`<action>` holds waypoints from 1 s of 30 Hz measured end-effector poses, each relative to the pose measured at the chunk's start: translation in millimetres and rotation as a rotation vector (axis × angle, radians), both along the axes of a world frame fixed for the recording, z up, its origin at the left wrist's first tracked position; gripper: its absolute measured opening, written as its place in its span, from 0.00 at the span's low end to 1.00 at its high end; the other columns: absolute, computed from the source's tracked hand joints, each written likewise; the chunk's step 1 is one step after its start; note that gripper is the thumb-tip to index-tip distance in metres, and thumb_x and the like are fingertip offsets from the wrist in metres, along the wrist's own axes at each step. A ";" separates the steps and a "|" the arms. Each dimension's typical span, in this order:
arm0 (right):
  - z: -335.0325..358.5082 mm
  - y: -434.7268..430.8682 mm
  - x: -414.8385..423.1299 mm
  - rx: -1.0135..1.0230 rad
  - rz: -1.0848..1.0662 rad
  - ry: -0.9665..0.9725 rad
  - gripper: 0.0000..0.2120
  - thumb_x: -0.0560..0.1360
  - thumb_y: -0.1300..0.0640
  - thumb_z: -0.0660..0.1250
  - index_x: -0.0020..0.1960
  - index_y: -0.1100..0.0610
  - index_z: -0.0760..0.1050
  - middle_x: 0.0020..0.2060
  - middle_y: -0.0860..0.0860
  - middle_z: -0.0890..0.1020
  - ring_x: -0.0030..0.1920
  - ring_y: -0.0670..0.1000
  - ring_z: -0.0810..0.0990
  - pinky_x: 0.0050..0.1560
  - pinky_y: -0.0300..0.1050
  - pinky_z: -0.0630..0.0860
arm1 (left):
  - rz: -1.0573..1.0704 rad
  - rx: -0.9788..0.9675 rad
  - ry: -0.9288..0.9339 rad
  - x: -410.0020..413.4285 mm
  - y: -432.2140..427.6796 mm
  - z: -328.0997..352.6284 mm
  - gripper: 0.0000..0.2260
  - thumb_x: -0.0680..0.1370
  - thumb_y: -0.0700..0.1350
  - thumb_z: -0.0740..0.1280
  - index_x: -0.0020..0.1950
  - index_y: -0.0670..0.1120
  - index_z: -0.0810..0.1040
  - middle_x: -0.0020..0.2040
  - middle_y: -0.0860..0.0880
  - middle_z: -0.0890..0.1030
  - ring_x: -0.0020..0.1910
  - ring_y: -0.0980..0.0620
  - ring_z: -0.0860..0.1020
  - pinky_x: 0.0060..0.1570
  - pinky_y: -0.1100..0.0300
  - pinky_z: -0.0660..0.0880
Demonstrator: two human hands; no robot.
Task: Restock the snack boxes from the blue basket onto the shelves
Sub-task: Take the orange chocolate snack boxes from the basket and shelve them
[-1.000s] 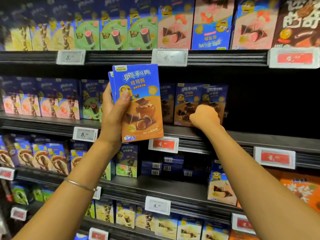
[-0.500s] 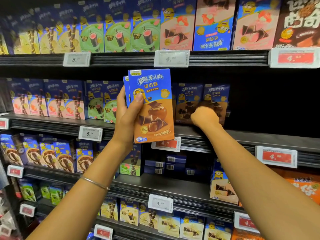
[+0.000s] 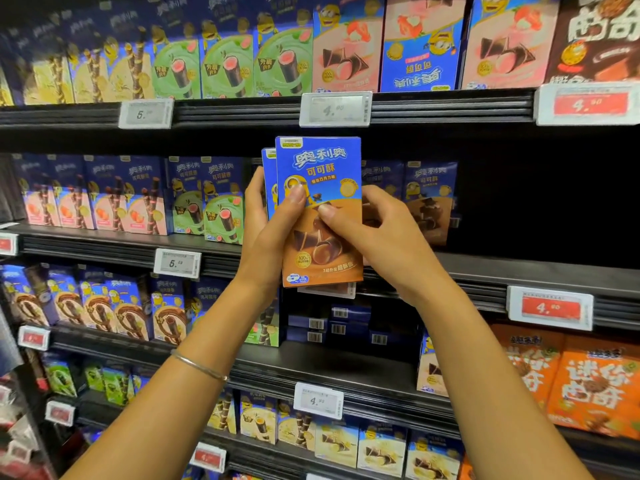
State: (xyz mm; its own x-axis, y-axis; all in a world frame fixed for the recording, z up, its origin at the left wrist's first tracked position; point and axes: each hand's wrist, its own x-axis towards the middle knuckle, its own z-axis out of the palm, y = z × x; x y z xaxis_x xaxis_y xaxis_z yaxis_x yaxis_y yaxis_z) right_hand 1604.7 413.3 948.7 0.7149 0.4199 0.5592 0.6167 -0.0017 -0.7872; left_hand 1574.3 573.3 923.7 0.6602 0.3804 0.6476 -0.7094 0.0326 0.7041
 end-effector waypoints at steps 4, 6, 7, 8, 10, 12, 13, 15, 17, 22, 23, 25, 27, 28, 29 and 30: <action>3.0 -4.5 -3.2 0.005 -0.025 -0.004 0.18 0.76 0.42 0.71 0.62 0.50 0.79 0.54 0.46 0.85 0.52 0.46 0.86 0.53 0.53 0.84 | 0.005 0.044 0.064 -2.7 -5.1 2.4 0.53 0.67 0.71 0.77 0.81 0.45 0.62 0.71 0.42 0.80 0.67 0.40 0.82 0.67 0.36 0.78; 4.1 -7.2 -3.7 0.003 -0.018 -0.008 0.17 0.76 0.44 0.71 0.61 0.51 0.80 0.52 0.45 0.86 0.50 0.46 0.86 0.52 0.53 0.85 | -0.043 0.029 0.116 -6.5 -8.9 5.8 0.56 0.64 0.80 0.70 0.81 0.45 0.65 0.72 0.40 0.80 0.68 0.37 0.81 0.68 0.35 0.77; 4.4 -8.5 -3.4 0.012 -0.011 0.001 0.16 0.76 0.44 0.71 0.61 0.51 0.80 0.51 0.46 0.87 0.50 0.46 0.87 0.52 0.53 0.85 | -0.035 0.011 0.121 -6.9 -9.9 7.2 0.51 0.69 0.80 0.63 0.80 0.45 0.68 0.71 0.40 0.81 0.67 0.38 0.81 0.67 0.36 0.78; 4.8 -10.2 -3.1 0.025 -0.002 0.020 0.15 0.77 0.45 0.71 0.60 0.52 0.81 0.51 0.46 0.87 0.49 0.47 0.87 0.52 0.54 0.85 | -0.006 -0.013 0.126 -5.1 -9.8 7.0 0.43 0.76 0.77 0.57 0.78 0.46 0.70 0.70 0.42 0.82 0.66 0.40 0.83 0.66 0.38 0.79; 5.9 -14.3 -2.4 0.049 0.027 0.068 0.14 0.77 0.47 0.71 0.59 0.53 0.81 0.50 0.47 0.87 0.49 0.48 0.87 0.52 0.54 0.85 | 0.117 -0.027 0.120 4.3 -5.8 3.2 0.31 0.84 0.66 0.54 0.78 0.46 0.68 0.67 0.46 0.82 0.60 0.50 0.86 0.59 0.49 0.83; 7.1 -19.3 -1.5 0.056 0.058 0.098 0.13 0.78 0.48 0.71 0.59 0.53 0.80 0.50 0.48 0.87 0.49 0.49 0.87 0.51 0.53 0.85 | 0.242 0.016 0.106 11.9 -2.4 0.6 0.22 0.88 0.57 0.56 0.77 0.47 0.67 0.62 0.53 0.83 0.52 0.60 0.86 0.46 0.61 0.83; 7.1 -22.0 -0.7 0.059 0.072 0.104 0.13 0.78 0.49 0.70 0.60 0.54 0.80 0.50 0.49 0.88 0.49 0.49 0.88 0.50 0.52 0.85 | 0.269 0.031 0.105 14.0 -2.1 0.7 0.19 0.89 0.55 0.56 0.76 0.47 0.68 0.59 0.55 0.84 0.49 0.61 0.86 0.43 0.64 0.82; 6.5 -28.4 2.3 0.075 0.076 0.101 0.12 0.79 0.51 0.70 0.59 0.54 0.81 0.50 0.49 0.88 0.48 0.50 0.88 0.47 0.49 0.86 | 0.296 0.047 0.102 16.7 -2.0 2.6 0.16 0.89 0.55 0.55 0.73 0.49 0.69 0.55 0.57 0.85 0.48 0.61 0.86 0.41 0.64 0.82; 6.1 -36.6 6.9 0.098 0.053 0.099 0.10 0.80 0.52 0.69 0.58 0.54 0.81 0.49 0.49 0.88 0.47 0.49 0.88 0.44 0.46 0.85 | 0.324 0.051 0.103 17.5 -1.6 6.3 0.15 0.89 0.56 0.55 0.71 0.50 0.70 0.60 0.53 0.85 0.54 0.56 0.86 0.49 0.56 0.84; 5.1 -62.0 28.1 0.142 -0.006 0.180 0.10 0.80 0.52 0.69 0.59 0.55 0.80 0.49 0.50 0.88 0.48 0.51 0.88 0.46 0.51 0.86 | 0.291 -0.060 0.135 19.7 2.8 10.9 0.16 0.88 0.59 0.57 0.71 0.53 0.71 0.56 0.55 0.86 0.53 0.51 0.88 0.51 0.48 0.86; 4.3 -66.3 34.6 0.154 -0.044 0.185 0.10 0.80 0.53 0.69 0.59 0.56 0.80 0.50 0.51 0.88 0.48 0.51 0.88 0.46 0.52 0.86 | 0.292 -0.072 0.136 19.9 2.8 10.6 0.16 0.88 0.59 0.57 0.71 0.53 0.71 0.54 0.56 0.86 0.51 0.52 0.88 0.49 0.50 0.86; 1.4 -73.0 49.3 0.165 -0.165 0.177 0.12 0.79 0.54 0.72 0.60 0.56 0.78 0.51 0.52 0.87 0.47 0.51 0.88 0.47 0.52 0.85 | 0.287 -0.089 0.144 20.5 1.1 10.0 0.16 0.88 0.59 0.57 0.72 0.52 0.71 0.53 0.56 0.86 0.50 0.53 0.88 0.49 0.52 0.86; -2.1 -77.0 64.7 0.142 -0.335 0.145 0.14 0.77 0.54 0.73 0.60 0.56 0.75 0.54 0.52 0.85 0.49 0.52 0.87 0.51 0.53 0.84 | 0.284 -0.086 0.149 21.1 -1.9 9.3 0.18 0.88 0.58 0.57 0.73 0.50 0.70 0.55 0.54 0.86 0.49 0.54 0.88 0.48 0.55 0.86; -3.7 -78.1 72.0 0.125 -0.424 0.121 0.16 0.77 0.54 0.74 0.60 0.56 0.73 0.55 0.53 0.84 0.52 0.52 0.85 0.54 0.54 0.83 | 0.277 -0.078 0.150 21.4 -3.9 9.3 0.18 0.88 0.58 0.57 0.73 0.50 0.70 0.56 0.53 0.86 0.49 0.55 0.88 0.46 0.56 0.86; -5.1 -78.7 78.7 0.111 -0.501 0.098 0.18 0.76 0.54 0.74 0.60 0.56 0.71 0.56 0.53 0.83 0.54 0.53 0.84 0.56 0.55 0.82 | 0.267 -0.070 0.150 21.7 -6.4 8.9 0.18 0.88 0.57 0.56 0.73 0.50 0.70 0.57 0.53 0.85 0.48 0.55 0.88 0.44 0.58 0.86; -6.1 -78.7 84.6 0.101 -0.564 0.083 0.18 0.76 0.53 0.74 0.59 0.56 0.70 0.56 0.54 0.82 0.55 0.54 0.83 0.56 0.56 0.81 | 0.253 -0.064 0.150 22.3 -8.9 8.5 0.16 0.88 0.57 0.56 0.72 0.51 0.71 0.57 0.53 0.85 0.47 0.56 0.88 0.42 0.59 0.85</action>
